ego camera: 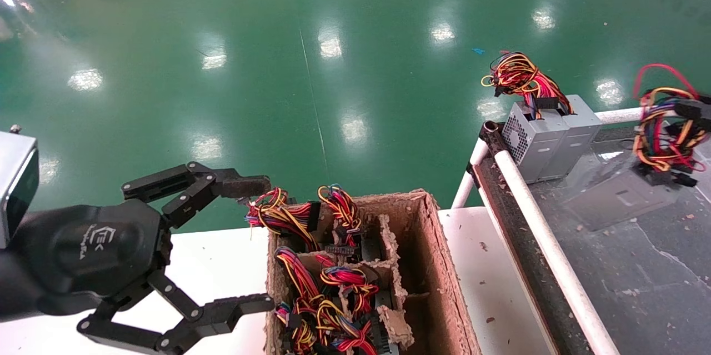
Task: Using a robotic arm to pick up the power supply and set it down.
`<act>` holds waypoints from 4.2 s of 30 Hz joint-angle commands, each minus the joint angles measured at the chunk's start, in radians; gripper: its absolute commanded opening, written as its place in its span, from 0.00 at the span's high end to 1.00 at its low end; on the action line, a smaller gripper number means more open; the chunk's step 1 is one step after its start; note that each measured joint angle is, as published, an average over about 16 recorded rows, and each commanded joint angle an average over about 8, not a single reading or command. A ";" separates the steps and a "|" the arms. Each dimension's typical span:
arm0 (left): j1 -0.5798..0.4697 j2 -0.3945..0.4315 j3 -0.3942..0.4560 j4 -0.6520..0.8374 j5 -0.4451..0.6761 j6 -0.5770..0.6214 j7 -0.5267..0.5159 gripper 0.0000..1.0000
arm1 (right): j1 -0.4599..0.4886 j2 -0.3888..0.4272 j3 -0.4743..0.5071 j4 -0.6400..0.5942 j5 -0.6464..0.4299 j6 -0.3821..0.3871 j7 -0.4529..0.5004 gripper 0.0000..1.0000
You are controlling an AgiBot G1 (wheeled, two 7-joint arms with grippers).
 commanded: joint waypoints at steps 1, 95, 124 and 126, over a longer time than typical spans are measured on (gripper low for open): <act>0.000 0.000 0.000 0.000 0.000 0.000 0.000 0.00 | -0.011 -0.004 0.001 -0.023 -0.011 0.020 -0.019 1.00; 0.000 0.000 0.001 0.000 -0.001 -0.001 0.000 0.00 | 0.951 -0.587 -0.287 -0.988 -0.522 -0.052 -0.397 0.00; 0.000 0.000 0.001 0.000 -0.001 -0.001 0.001 0.00 | 0.527 -0.475 -0.203 -0.387 -0.217 -0.241 -0.043 0.00; 0.000 0.000 0.001 0.000 -0.001 -0.001 0.001 0.00 | 0.498 -0.468 -0.198 -0.346 -0.196 -0.254 -0.019 0.00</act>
